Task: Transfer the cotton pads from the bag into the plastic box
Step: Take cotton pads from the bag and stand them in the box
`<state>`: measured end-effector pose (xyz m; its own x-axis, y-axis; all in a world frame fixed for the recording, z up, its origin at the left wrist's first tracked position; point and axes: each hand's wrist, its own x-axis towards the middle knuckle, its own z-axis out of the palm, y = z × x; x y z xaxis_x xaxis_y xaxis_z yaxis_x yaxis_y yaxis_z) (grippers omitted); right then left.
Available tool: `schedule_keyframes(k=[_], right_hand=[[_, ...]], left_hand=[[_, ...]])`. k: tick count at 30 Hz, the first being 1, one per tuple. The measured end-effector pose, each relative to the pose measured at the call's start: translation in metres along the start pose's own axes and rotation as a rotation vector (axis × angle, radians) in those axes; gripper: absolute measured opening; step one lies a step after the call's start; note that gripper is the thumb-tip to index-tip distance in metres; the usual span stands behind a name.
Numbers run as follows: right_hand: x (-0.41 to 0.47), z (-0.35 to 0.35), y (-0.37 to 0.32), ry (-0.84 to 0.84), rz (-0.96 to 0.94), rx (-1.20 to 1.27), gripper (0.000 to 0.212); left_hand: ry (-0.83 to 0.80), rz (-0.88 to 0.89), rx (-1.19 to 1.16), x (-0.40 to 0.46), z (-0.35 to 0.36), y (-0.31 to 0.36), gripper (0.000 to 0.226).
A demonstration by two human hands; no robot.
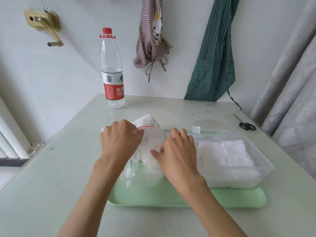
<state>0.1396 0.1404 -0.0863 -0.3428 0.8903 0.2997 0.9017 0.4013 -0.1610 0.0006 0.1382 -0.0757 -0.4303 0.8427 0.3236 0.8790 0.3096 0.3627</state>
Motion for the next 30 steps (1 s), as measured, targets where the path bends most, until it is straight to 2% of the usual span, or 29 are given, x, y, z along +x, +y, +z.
schedule_keyframes(k=[4,8,11,17,21,24,27,30], right_hand=[[0.000,0.007,-0.001,0.014,-0.023,-0.094,0.026],[0.004,0.002,0.005,0.004,-0.102,0.069,0.014],[0.007,-0.007,0.012,-0.064,-0.111,0.245,0.014],[0.009,-0.034,0.032,-0.199,0.008,0.716,0.009],[0.011,-0.044,0.039,-0.234,0.122,1.006,0.012],[0.012,-0.048,0.042,-0.232,0.197,1.234,0.020],[0.013,-0.049,0.042,-0.116,0.191,1.391,0.026],[0.012,-0.049,0.038,0.104,0.157,1.419,0.028]], left_hand=[[-0.117,0.086,-0.025,0.004,-0.009,-0.011,0.030],[-0.280,0.106,-0.048,0.005,-0.018,-0.019,0.036],[-0.229,0.097,-0.023,0.006,-0.015,-0.021,0.032],[-0.085,0.083,-0.069,0.003,-0.009,-0.016,0.027],[-0.042,0.122,-0.134,0.007,-0.014,-0.016,0.039],[-0.120,0.164,-0.398,0.007,-0.032,-0.011,0.047],[-0.146,0.163,-0.713,0.000,-0.055,-0.003,0.025],[-0.191,0.175,-0.947,-0.010,-0.069,0.009,0.010]])
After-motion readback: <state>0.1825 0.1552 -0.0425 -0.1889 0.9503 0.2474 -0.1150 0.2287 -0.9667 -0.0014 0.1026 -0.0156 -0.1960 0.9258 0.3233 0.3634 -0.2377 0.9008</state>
